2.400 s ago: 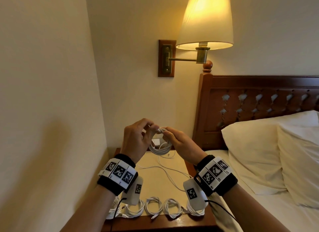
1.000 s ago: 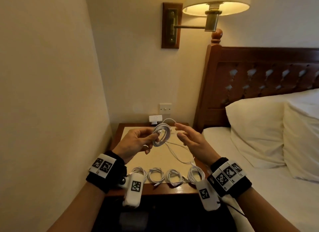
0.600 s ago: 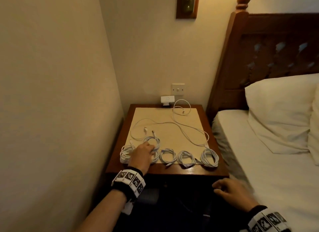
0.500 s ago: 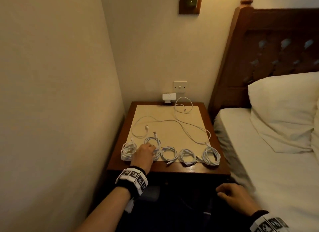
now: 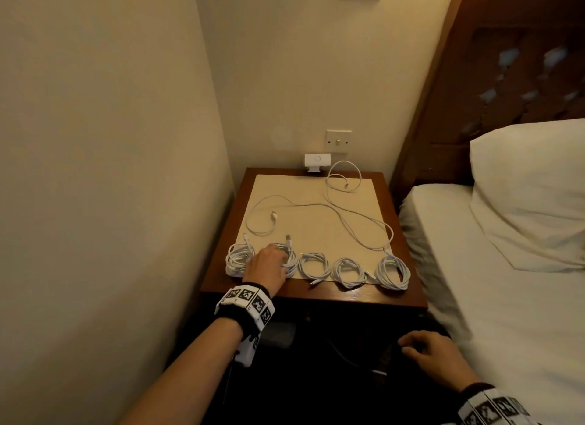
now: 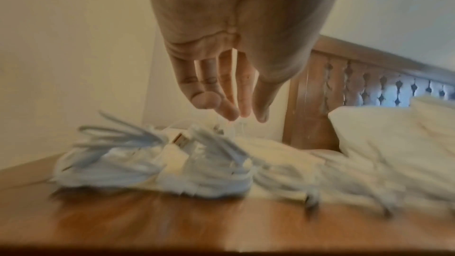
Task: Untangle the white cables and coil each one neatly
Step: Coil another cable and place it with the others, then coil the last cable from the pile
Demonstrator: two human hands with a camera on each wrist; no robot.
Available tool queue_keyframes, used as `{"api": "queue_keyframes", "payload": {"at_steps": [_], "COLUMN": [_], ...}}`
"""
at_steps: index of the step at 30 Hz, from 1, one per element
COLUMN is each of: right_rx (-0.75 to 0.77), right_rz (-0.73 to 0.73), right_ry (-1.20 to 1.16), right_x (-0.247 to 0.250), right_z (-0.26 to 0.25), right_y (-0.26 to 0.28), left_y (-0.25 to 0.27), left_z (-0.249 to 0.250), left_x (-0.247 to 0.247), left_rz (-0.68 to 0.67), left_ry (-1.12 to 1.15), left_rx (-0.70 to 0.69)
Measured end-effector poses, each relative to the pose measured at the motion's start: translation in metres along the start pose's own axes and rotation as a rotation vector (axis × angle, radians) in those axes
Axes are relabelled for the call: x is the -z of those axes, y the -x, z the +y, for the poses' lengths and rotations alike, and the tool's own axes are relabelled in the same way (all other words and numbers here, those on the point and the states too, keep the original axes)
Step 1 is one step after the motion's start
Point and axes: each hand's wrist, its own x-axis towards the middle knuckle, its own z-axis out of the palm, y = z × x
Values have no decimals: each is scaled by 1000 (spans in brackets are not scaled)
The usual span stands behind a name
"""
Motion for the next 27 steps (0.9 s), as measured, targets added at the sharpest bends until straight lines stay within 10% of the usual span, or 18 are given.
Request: {"api": "queue_keyframes", "payload": {"at_steps": [12, 27], "right_rx": [-79, -66], "right_rz": [1, -5], "right_ry": [-46, -61], "right_x": [5, 5], "right_z": [-7, 8], "right_y": [2, -4], "left_y": [-69, -166], "left_z": [72, 153], "left_x": [83, -17], "left_rz": [119, -468], "left_ry": [328, -70], "left_rx": [50, -289]}}
